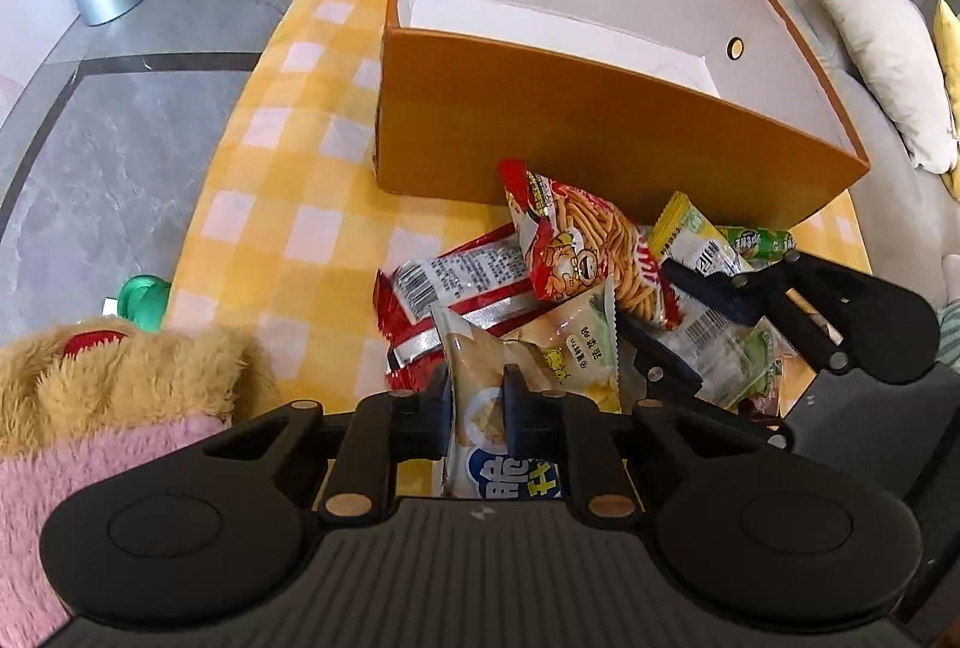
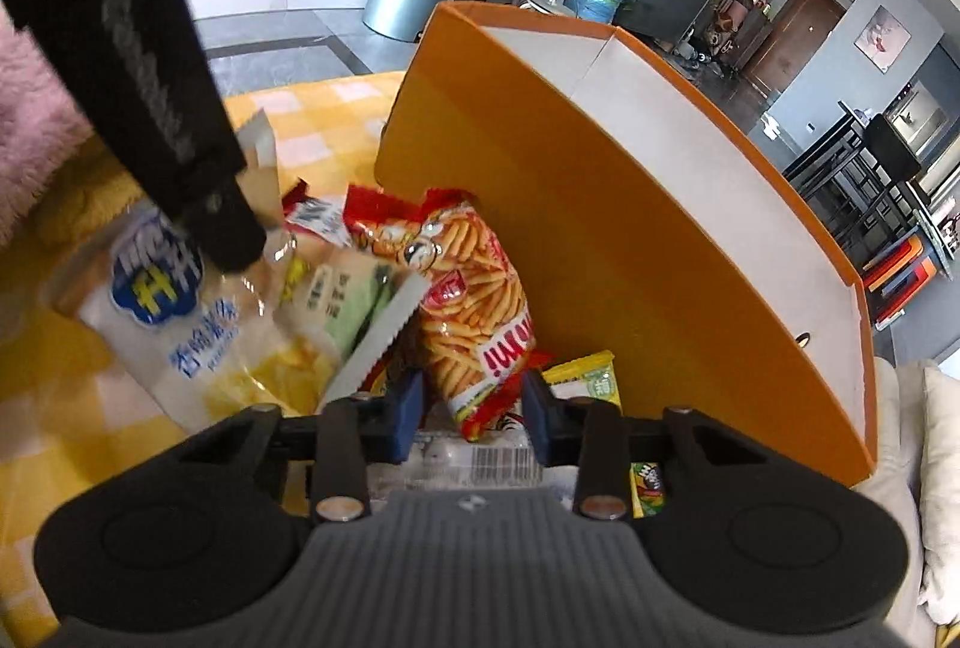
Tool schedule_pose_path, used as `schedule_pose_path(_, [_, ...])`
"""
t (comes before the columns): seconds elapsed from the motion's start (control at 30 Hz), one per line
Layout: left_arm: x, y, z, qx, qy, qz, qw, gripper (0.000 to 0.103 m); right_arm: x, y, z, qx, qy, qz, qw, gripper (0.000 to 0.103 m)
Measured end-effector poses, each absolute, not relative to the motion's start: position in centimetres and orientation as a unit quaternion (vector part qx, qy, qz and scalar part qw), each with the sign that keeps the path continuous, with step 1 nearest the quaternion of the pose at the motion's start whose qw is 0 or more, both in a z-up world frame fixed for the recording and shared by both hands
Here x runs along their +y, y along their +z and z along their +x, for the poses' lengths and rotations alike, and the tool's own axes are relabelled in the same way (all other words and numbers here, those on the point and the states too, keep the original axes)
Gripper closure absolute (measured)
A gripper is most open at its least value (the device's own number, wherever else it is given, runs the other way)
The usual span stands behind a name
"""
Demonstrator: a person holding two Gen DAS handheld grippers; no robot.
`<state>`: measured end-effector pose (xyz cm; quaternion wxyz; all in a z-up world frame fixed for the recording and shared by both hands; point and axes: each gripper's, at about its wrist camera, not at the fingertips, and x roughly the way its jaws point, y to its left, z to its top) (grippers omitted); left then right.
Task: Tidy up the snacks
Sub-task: 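Grasp the white chip bag with the left gripper while the right grasps the red stick-snack bag, then carry both held bags over the box and lower them inside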
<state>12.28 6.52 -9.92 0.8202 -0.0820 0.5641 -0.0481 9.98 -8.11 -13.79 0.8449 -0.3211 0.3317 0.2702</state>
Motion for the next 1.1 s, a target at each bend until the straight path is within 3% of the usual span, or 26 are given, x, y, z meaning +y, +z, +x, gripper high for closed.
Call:
schedule_pose_path(0.07, [6.6,-9.9,12.3,0.563,-0.047,-0.082,0.821,0.086,-8.1,-13.9,10.0,0.327,0.273,-0.322,0.846,0.082])
schedule_pose_path(0.27, [6.8,-9.1,11.7,0.549,-0.04,-0.082,0.831,0.086,-7.9,-13.7,9.1,0.31,0.271,-0.332,0.849,0.092])
schedule_pose_path(0.73, [7.9,-4.0,10.1,0.482,-0.021,-0.097,0.871,0.086,-11.6,-7.8,6.3,0.326,0.24,-0.186,0.895,0.096])
schedule_pose_path(1.1, [5.6,1.8,12.2,0.403,-0.047,-0.039,0.913,0.086,-15.7,-1.6,5.3,0.294,0.192,-0.083,0.933,0.098])
